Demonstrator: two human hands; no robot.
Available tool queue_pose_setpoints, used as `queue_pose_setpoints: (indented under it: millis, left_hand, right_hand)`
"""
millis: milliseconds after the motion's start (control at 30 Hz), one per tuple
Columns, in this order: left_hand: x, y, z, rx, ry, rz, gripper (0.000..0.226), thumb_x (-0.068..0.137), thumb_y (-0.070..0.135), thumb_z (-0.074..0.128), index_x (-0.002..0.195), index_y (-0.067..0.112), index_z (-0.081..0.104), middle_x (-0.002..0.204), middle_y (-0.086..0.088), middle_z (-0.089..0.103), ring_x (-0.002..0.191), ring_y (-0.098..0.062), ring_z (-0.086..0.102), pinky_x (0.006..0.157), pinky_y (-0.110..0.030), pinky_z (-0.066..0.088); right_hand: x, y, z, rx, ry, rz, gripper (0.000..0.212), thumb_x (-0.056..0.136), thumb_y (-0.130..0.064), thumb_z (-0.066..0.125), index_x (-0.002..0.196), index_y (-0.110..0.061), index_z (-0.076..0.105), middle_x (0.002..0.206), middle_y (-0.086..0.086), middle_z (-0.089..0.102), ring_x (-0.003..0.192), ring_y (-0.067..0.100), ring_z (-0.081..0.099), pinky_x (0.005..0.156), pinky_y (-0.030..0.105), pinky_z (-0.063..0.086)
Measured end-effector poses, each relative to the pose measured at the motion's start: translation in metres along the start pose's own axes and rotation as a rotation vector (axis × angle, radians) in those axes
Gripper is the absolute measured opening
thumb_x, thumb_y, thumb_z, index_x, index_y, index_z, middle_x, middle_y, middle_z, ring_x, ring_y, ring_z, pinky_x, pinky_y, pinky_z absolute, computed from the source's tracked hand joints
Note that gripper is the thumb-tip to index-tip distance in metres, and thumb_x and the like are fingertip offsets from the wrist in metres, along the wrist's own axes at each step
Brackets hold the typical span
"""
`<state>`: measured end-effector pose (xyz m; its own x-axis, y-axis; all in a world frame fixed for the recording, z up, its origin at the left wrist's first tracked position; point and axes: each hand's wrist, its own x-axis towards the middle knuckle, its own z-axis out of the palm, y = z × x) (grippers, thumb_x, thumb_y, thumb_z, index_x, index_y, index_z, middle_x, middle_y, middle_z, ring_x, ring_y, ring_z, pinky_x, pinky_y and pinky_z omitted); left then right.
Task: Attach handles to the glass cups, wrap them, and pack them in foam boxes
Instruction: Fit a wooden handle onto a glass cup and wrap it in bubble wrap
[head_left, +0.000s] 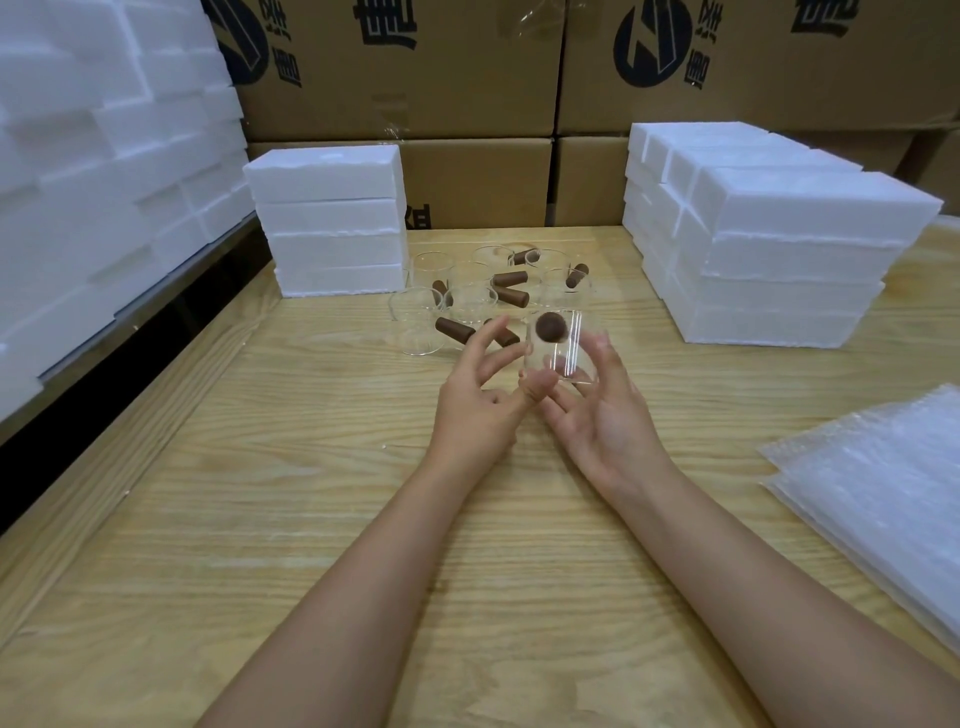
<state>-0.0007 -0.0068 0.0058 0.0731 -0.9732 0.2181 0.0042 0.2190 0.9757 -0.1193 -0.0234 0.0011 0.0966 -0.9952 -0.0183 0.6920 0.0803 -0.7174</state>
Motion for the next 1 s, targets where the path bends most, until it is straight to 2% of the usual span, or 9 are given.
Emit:
queue_pose_setpoints:
  millis: [100, 200, 333, 400, 567, 667, 767, 867, 1000]
  left_hand:
    - [0.000, -0.001, 0.000, -0.034, -0.051, -0.034, 0.076, 0.065, 0.050, 0.067, 0.135, 0.034, 0.041, 0.121, 0.010, 0.063, 0.041, 0.000, 0.051, 0.038, -0.016, 0.039]
    - [0.003, -0.006, 0.000, -0.006, -0.063, -0.045, 0.070, 0.077, 0.032, 0.071, 0.140, 0.017, 0.046, 0.121, 0.006, 0.063, 0.036, 0.001, 0.047, 0.035, -0.016, 0.038]
    - [0.006, -0.010, -0.001, -0.024, -0.025, -0.061, 0.062, 0.076, 0.014, 0.077, 0.134, 0.014, 0.055, 0.119, -0.001, 0.067, 0.039, 0.001, 0.046, 0.039, -0.011, 0.038]
    - [0.005, -0.008, -0.001, -0.051, -0.014, -0.059, 0.064, 0.070, 0.020, 0.080, 0.129, 0.016, 0.058, 0.113, 0.003, 0.070, 0.043, 0.003, 0.050, 0.043, -0.006, 0.037]
    - [0.003, -0.005, -0.003, 0.006, 0.036, -0.063, 0.054, 0.066, 0.028, 0.085, 0.114, 0.038, 0.060, 0.107, 0.017, 0.071, 0.045, -0.005, 0.041, 0.043, -0.011, 0.037]
    - [0.001, -0.002, -0.002, 0.023, 0.045, -0.049, 0.058, 0.062, 0.029, 0.086, 0.113, 0.037, 0.060, 0.106, 0.017, 0.071, 0.045, -0.006, 0.037, 0.043, -0.013, 0.038]
    - [0.001, 0.000, -0.002, 0.022, 0.056, -0.004, 0.059, 0.063, 0.025, 0.085, 0.115, 0.033, 0.059, 0.106, 0.013, 0.069, 0.047, -0.013, 0.036, 0.042, -0.016, 0.039]
    - [0.000, 0.000, -0.003, -0.011, 0.028, 0.041, 0.066, 0.060, 0.040, 0.079, 0.120, 0.031, 0.054, 0.111, 0.006, 0.067, 0.048, -0.016, 0.041, 0.040, -0.017, 0.040]
    - [0.001, -0.001, -0.001, -0.025, 0.018, 0.026, 0.068, 0.062, 0.048, 0.072, 0.124, 0.030, 0.051, 0.115, 0.005, 0.066, 0.067, -0.028, 0.052, 0.042, -0.016, 0.040]
  right_hand:
    - [0.000, 0.001, 0.000, -0.011, -0.027, 0.028, 0.039, 0.094, -0.040, 0.049, 0.123, -0.015, 0.053, 0.130, 0.016, 0.051, 0.106, 0.030, 0.066, 0.099, 0.044, 0.048]
    - [0.001, 0.002, -0.001, -0.003, -0.053, 0.060, 0.051, 0.093, -0.043, 0.048, 0.132, -0.010, 0.049, 0.137, 0.019, 0.047, 0.107, 0.031, 0.065, 0.092, 0.040, 0.052]
    - [0.002, 0.003, 0.000, 0.003, -0.019, 0.074, 0.060, 0.088, -0.048, 0.052, 0.135, -0.011, 0.047, 0.139, 0.020, 0.044, 0.104, 0.032, 0.066, 0.081, 0.036, 0.056]
    - [0.004, 0.005, -0.001, -0.012, -0.017, 0.067, 0.060, 0.085, -0.049, 0.053, 0.135, -0.018, 0.044, 0.136, 0.017, 0.043, 0.103, 0.034, 0.066, 0.082, 0.038, 0.057]
    - [0.003, 0.003, -0.002, -0.031, -0.033, 0.030, 0.028, 0.091, -0.038, 0.054, 0.117, -0.029, 0.048, 0.105, 0.008, 0.046, 0.080, 0.020, 0.069, 0.075, 0.034, 0.058]
    - [0.001, 0.002, -0.001, -0.011, -0.059, 0.011, 0.047, 0.074, -0.035, 0.067, 0.117, -0.028, 0.048, 0.105, 0.010, 0.044, 0.092, 0.022, 0.058, 0.084, 0.037, 0.056]
    - [0.001, 0.001, 0.000, 0.017, -0.055, 0.037, 0.031, 0.083, -0.032, 0.062, 0.112, -0.026, 0.054, 0.103, 0.011, 0.047, 0.098, 0.033, 0.060, 0.081, 0.040, 0.057]
    - [0.000, -0.001, 0.001, 0.080, -0.025, 0.101, 0.027, 0.087, -0.033, 0.059, 0.113, -0.024, 0.058, 0.110, 0.016, 0.052, 0.093, 0.043, 0.067, 0.078, 0.044, 0.058]
    - [-0.002, -0.002, 0.004, 0.109, -0.052, 0.127, 0.021, 0.093, -0.029, 0.055, 0.112, -0.021, 0.059, 0.123, 0.023, 0.050, 0.094, 0.037, 0.069, 0.083, 0.045, 0.057]
